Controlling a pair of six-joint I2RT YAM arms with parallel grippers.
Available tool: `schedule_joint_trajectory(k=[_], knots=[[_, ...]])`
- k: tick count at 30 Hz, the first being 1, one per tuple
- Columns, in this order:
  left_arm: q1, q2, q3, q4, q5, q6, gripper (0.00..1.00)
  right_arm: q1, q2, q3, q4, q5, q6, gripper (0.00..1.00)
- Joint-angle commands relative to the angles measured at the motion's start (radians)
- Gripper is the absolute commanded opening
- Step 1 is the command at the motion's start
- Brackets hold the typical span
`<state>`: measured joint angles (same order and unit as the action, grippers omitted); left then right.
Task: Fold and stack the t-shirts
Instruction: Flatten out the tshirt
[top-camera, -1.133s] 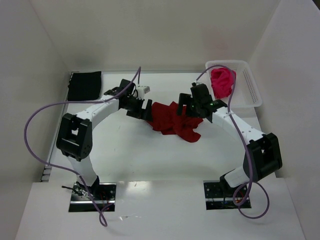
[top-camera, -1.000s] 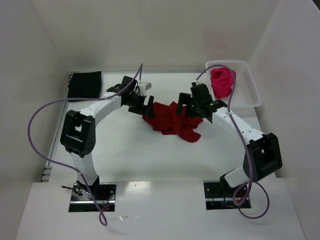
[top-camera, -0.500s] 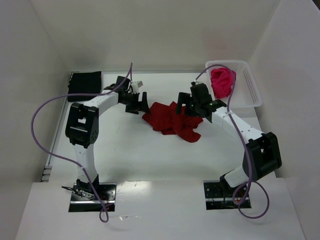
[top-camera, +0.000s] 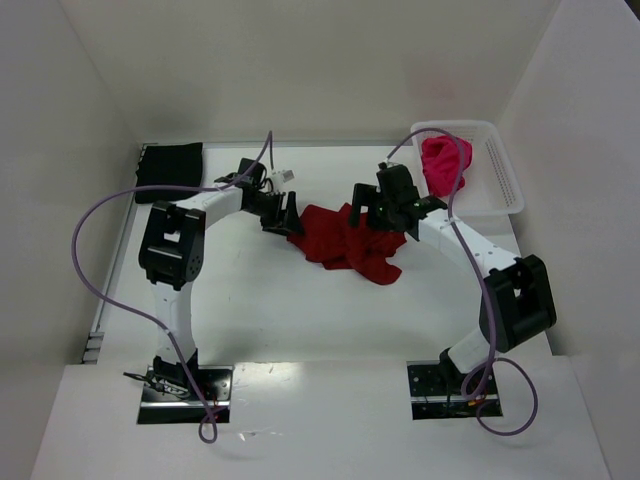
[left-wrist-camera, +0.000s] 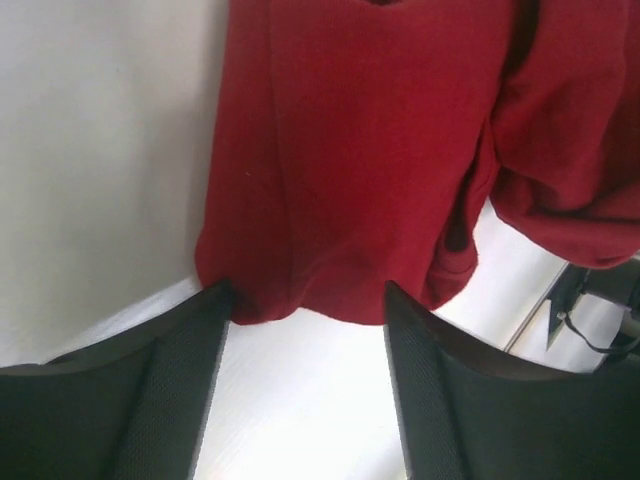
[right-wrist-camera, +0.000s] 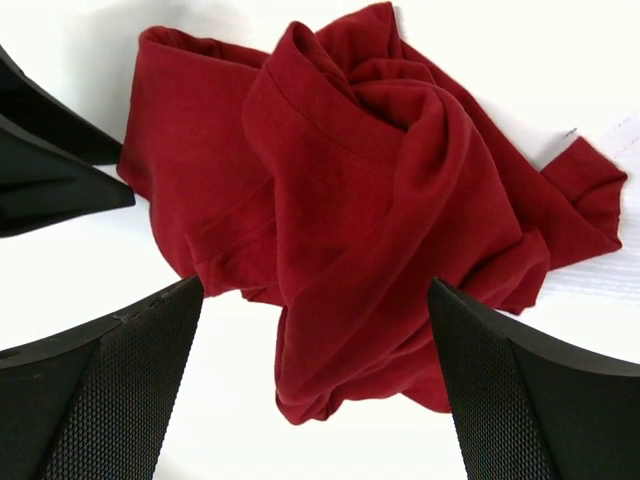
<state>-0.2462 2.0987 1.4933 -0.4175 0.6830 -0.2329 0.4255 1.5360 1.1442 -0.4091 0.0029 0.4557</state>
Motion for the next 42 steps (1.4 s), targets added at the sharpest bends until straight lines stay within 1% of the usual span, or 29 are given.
schedule_joint_trajectory(k=[1,2,3,4,5,6,7,12,15,16,19,20,24,26,28,31,32,35,36,37,39,41,42], knots=[[0.005,0.030,0.047,0.005,0.020,0.032,0.56,-0.002,0.007,0.049,0.041,0.002,0.008,0.98],[0.005,0.030,0.047,0.005,0.035,0.032,0.56,-0.002,0.007,0.049,0.050,0.002,0.008,0.98],[0.005,0.030,0.047,0.005,0.044,0.032,0.47,-0.002,0.016,0.049,0.050,0.002,0.008,0.98],[0.005,0.030,0.047,0.005,0.044,0.032,0.42,-0.002,0.016,0.058,0.050,0.002,0.008,0.98],[0.005,0.030,0.047,0.005,0.044,0.032,0.28,-0.002,0.016,0.058,0.050,0.002,0.008,0.98],[0.005,0.017,0.047,0.005,0.033,0.032,0.17,-0.002,0.016,0.058,0.050,0.002,0.008,0.98],[0.005,0.003,0.047,0.005,0.014,0.020,0.01,-0.002,0.016,0.058,0.050,0.002,0.008,0.98],[0.005,-0.049,0.047,0.017,-0.036,-0.012,0.00,-0.002,0.026,0.058,0.059,0.002,-0.002,0.99],[0.005,-0.092,0.056,0.005,-0.071,-0.013,0.00,-0.002,0.026,0.058,0.059,0.029,-0.011,1.00],[0.005,-0.123,0.056,0.005,-0.088,-0.013,0.00,-0.002,0.026,0.058,0.059,0.029,-0.011,1.00],[0.015,-0.215,0.035,-0.021,-0.204,-0.023,0.00,-0.002,0.026,0.058,0.049,0.039,-0.044,1.00],[0.025,-0.265,0.035,-0.021,-0.218,-0.034,0.00,-0.002,0.026,0.058,0.049,0.039,-0.045,1.00],[0.025,-0.377,0.021,-0.058,-0.289,-0.048,0.00,-0.002,0.026,0.058,0.067,-0.015,-0.026,1.00],[0.025,-0.455,0.045,-0.104,-0.350,-0.062,0.00,-0.002,0.006,0.045,0.105,-0.043,-0.002,1.00],[0.034,-0.492,0.067,-0.153,-0.381,-0.049,0.00,-0.002,-0.020,0.028,0.139,-0.076,-0.002,1.00],[0.035,-0.586,0.076,-0.153,-0.453,-0.049,0.00,-0.002,-0.043,0.015,0.181,-0.124,-0.002,1.00],[0.035,-0.618,0.090,-0.153,-0.453,-0.062,0.00,-0.002,-0.057,0.015,0.194,-0.124,-0.002,1.00],[0.035,-0.637,0.175,-0.168,-0.490,-0.062,0.00,-0.002,-0.088,-0.009,0.239,-0.161,0.011,1.00],[0.035,-0.637,0.197,-0.181,-0.514,-0.062,0.00,-0.002,-0.097,-0.020,0.286,-0.182,0.024,1.00],[0.035,-0.647,0.217,-0.181,-0.525,-0.062,0.00,-0.002,-0.097,-0.030,0.308,-0.223,0.037,1.00],[0.035,-0.657,0.257,-0.181,-0.545,-0.062,0.00,-0.002,-0.125,-0.049,0.338,-0.247,0.050,1.00],[0.035,-0.643,0.344,-0.195,-0.554,-0.052,0.00,0.012,-0.135,-0.049,0.371,-0.247,0.051,1.00],[0.035,-0.634,0.413,-0.205,-0.545,-0.052,0.00,0.025,-0.135,-0.049,0.384,-0.257,0.051,1.00]])
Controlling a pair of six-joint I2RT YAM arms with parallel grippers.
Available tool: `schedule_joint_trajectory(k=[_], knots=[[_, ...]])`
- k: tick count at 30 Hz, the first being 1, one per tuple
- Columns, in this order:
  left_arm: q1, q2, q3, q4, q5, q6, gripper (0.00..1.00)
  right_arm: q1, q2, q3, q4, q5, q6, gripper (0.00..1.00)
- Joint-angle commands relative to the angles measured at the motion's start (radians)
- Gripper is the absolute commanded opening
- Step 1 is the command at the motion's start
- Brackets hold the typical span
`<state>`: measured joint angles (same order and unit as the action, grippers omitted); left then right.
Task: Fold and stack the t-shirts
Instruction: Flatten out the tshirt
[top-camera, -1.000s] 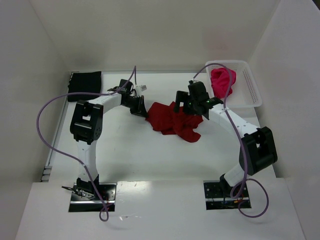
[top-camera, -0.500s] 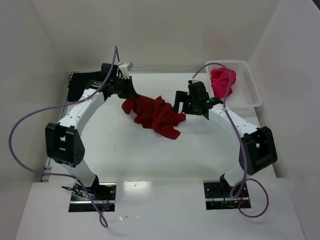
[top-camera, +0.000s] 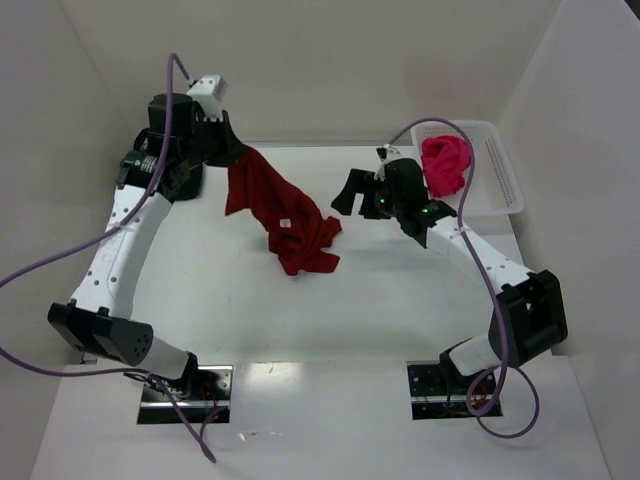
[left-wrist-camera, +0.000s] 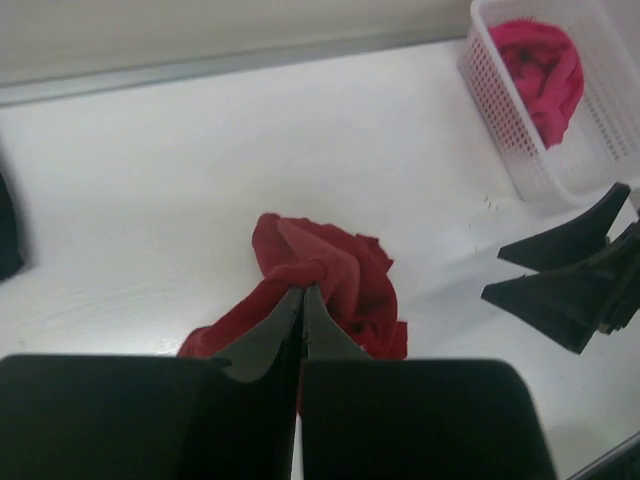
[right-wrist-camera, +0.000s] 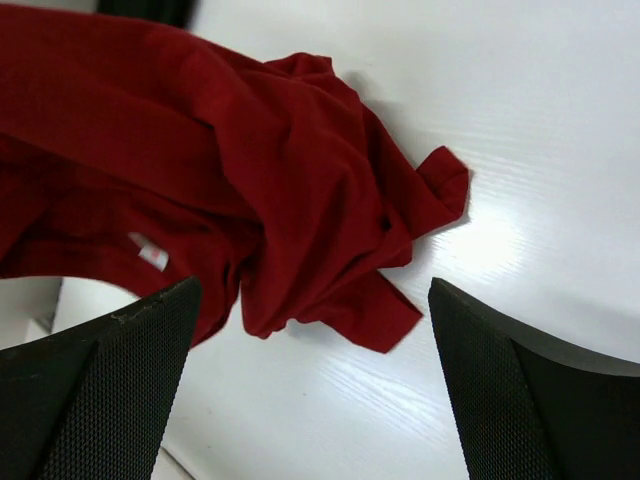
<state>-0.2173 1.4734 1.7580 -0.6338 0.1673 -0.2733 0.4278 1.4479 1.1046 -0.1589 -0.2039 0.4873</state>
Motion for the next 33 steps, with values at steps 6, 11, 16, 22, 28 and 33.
schedule_joint_trajectory(k=[6,11,16,22,28,33], knots=[[-0.005,0.036,0.323,-0.033,-0.012,-0.012,0.00,0.109,-0.015,0.066,0.229,-0.045,0.040,1.00],[-0.014,0.067,0.438,-0.070,-0.060,-0.012,0.00,0.210,-0.006,0.133,0.260,0.047,-0.020,1.00],[-0.014,0.111,0.465,-0.102,-0.207,-0.090,0.00,0.330,-0.015,0.205,0.268,0.113,-0.055,1.00],[-0.014,0.140,0.452,-0.102,-0.310,-0.245,0.00,0.455,0.040,0.299,0.300,0.216,-0.084,1.00],[-0.014,0.131,0.425,-0.044,-0.276,-0.421,0.00,0.543,0.201,0.455,0.220,0.435,-0.145,1.00],[-0.014,0.131,0.425,-0.021,-0.215,-0.513,0.00,0.543,0.242,0.491,0.240,0.495,-0.165,0.98]])
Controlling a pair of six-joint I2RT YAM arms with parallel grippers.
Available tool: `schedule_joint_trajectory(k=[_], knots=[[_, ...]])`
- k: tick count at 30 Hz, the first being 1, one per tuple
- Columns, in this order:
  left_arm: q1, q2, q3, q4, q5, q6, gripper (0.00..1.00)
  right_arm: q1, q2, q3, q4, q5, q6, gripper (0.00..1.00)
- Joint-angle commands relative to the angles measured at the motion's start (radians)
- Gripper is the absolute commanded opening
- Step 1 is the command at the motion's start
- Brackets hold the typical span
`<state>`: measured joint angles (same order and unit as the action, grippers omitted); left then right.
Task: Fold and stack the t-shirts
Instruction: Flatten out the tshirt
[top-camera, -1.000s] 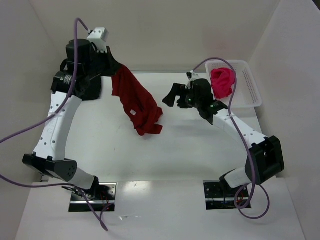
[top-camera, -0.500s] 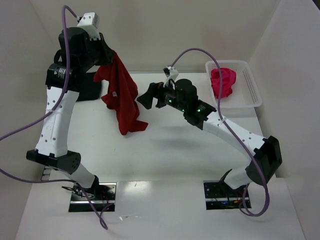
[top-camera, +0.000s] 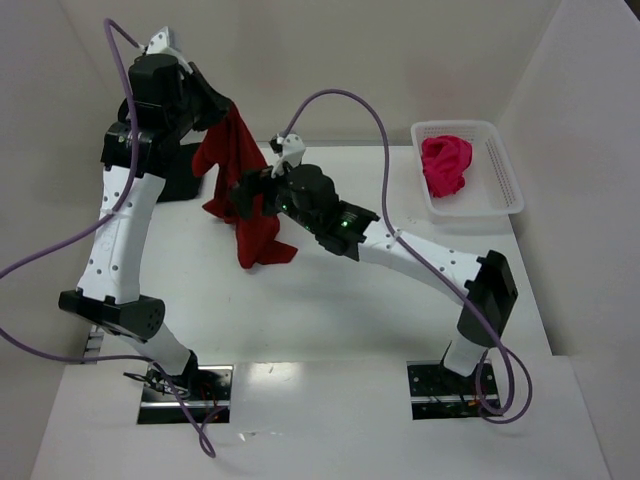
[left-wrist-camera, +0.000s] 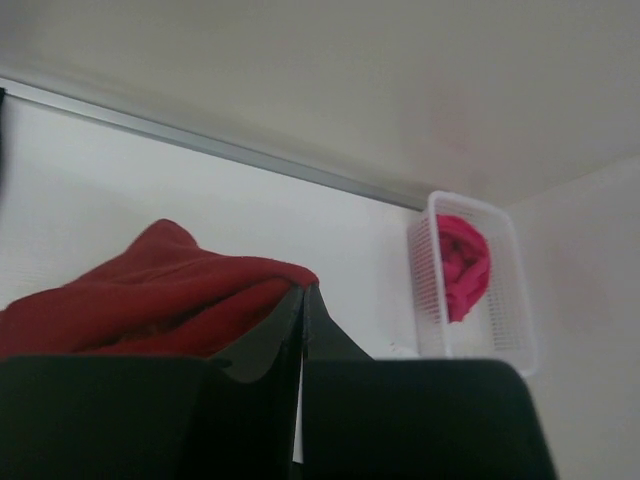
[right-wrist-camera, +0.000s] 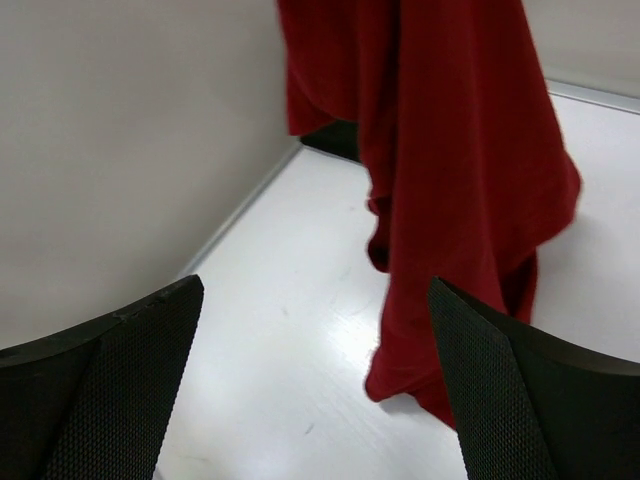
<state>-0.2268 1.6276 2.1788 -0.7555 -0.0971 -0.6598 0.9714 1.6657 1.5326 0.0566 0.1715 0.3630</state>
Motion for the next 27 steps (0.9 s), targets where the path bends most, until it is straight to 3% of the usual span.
schedule_joint_trajectory(k=[1,5,10,14,17,27], knots=[[-0.005,-0.032,-0.007,0.126,0.072,-0.158,0.00,0.000,0.046,0.075,0.025,0.120,-0.041,0.98],[-0.005,-0.023,0.003,0.149,0.160,-0.184,0.00,0.000,0.098,0.110,0.025,0.166,-0.050,0.98],[-0.005,-0.032,-0.007,0.150,0.160,-0.184,0.00,0.000,0.129,0.123,0.103,0.077,-0.016,0.92],[-0.005,-0.032,-0.016,0.150,0.149,-0.166,0.00,-0.011,0.216,0.256,0.031,0.030,0.025,0.89],[-0.005,-0.041,-0.025,0.159,0.149,-0.166,0.00,-0.011,0.238,0.268,0.043,0.029,0.034,0.89],[0.004,-0.072,-0.034,0.159,0.149,-0.144,0.00,-0.057,0.293,0.305,-0.010,0.143,0.034,0.79]])
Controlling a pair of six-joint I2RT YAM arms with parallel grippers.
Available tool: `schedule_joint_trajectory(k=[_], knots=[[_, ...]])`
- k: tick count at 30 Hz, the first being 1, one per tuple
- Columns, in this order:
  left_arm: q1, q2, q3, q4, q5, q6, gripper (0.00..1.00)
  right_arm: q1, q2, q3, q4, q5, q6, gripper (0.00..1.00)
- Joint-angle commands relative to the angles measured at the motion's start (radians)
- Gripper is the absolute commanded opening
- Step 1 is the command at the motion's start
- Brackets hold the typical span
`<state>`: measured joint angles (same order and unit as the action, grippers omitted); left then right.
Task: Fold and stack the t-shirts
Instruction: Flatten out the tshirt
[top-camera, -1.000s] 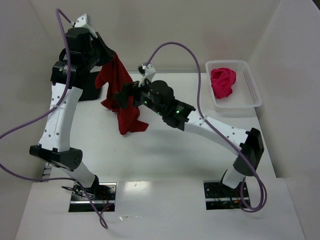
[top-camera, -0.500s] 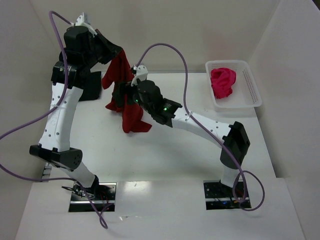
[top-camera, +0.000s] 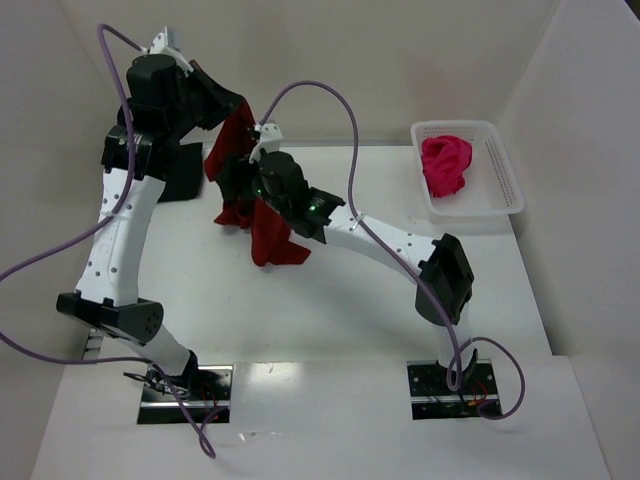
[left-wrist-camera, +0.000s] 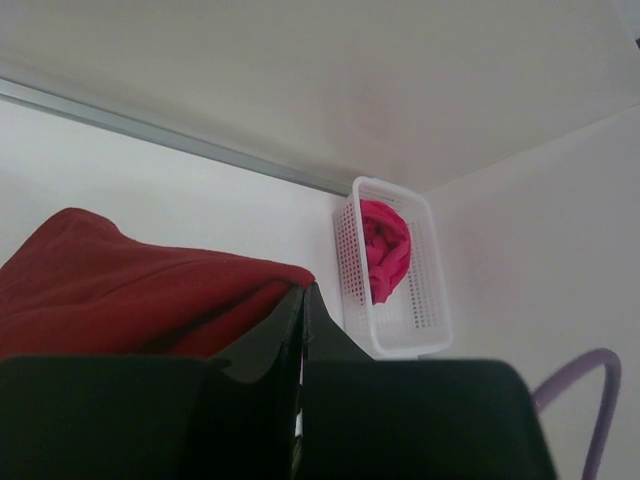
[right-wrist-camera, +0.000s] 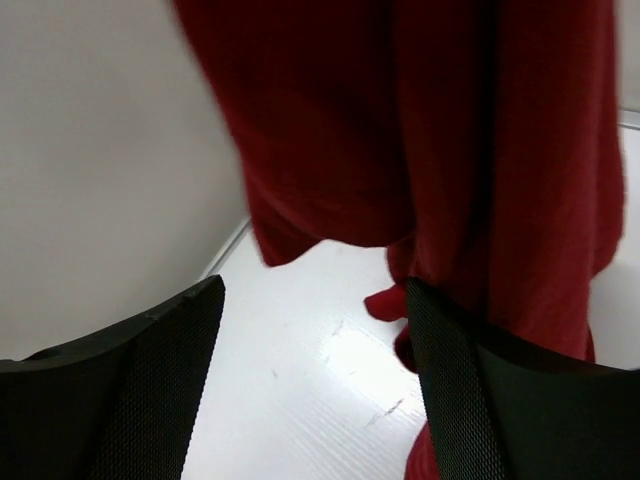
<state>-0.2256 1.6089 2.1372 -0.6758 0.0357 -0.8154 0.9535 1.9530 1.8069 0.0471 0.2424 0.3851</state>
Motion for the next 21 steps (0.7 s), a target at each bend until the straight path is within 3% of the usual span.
schedule_joint_trajectory(k=[1,15,18,21], knots=[[0.003,-0.063,0.007,0.079,0.016,0.012,0.00,-0.048,0.006,0.031,-0.031,0.083,0.023,0.79],[0.012,-0.063,-0.002,0.079,-0.003,0.031,0.00,-0.078,-0.100,-0.130,-0.073,0.097,0.032,0.84],[0.012,-0.063,-0.002,0.090,0.013,0.032,0.00,-0.087,-0.135,-0.191,0.013,0.097,0.032,0.85],[0.012,-0.063,-0.013,0.101,0.052,0.022,0.00,-0.105,-0.126,-0.163,0.031,0.061,0.023,0.74]])
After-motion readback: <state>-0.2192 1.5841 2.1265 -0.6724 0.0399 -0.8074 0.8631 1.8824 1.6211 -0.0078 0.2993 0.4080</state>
